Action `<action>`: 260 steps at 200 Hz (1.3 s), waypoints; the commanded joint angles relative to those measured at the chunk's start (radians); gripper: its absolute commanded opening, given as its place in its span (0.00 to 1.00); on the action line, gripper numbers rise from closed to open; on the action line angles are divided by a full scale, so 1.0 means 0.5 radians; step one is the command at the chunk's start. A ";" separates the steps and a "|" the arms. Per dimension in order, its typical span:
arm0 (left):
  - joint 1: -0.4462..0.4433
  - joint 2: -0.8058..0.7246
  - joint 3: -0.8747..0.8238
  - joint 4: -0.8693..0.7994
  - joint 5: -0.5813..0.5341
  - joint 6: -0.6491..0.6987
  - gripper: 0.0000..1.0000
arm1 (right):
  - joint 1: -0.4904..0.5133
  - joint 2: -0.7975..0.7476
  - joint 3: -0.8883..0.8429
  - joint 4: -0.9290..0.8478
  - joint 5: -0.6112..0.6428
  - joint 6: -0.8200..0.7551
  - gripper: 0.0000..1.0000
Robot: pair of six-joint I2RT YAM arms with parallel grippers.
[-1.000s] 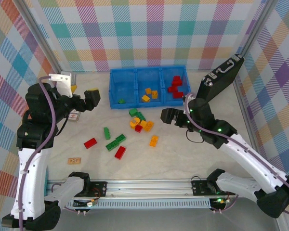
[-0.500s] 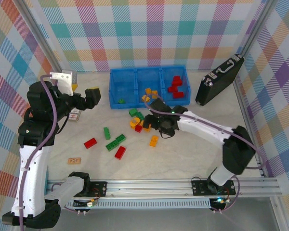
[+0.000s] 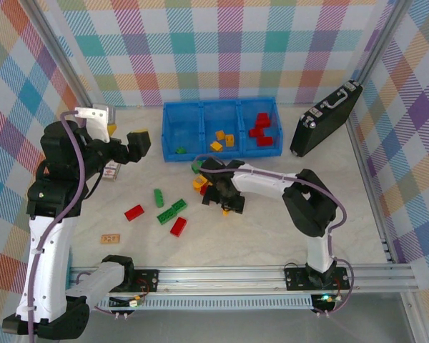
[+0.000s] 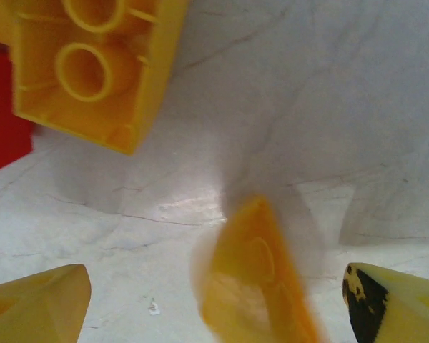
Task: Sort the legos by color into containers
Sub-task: Pick up the lego from the center of the table.
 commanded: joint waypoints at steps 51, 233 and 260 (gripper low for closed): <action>-0.030 -0.014 -0.020 0.029 0.016 -0.010 1.00 | 0.014 0.044 -0.093 -0.063 -0.022 0.062 0.58; -0.029 0.060 -0.063 0.037 0.023 0.042 1.00 | -0.275 -0.308 0.238 0.006 0.408 -1.309 0.26; -0.031 0.021 -0.218 0.191 0.291 0.091 1.00 | -0.423 -0.206 0.492 0.058 0.393 -1.621 0.27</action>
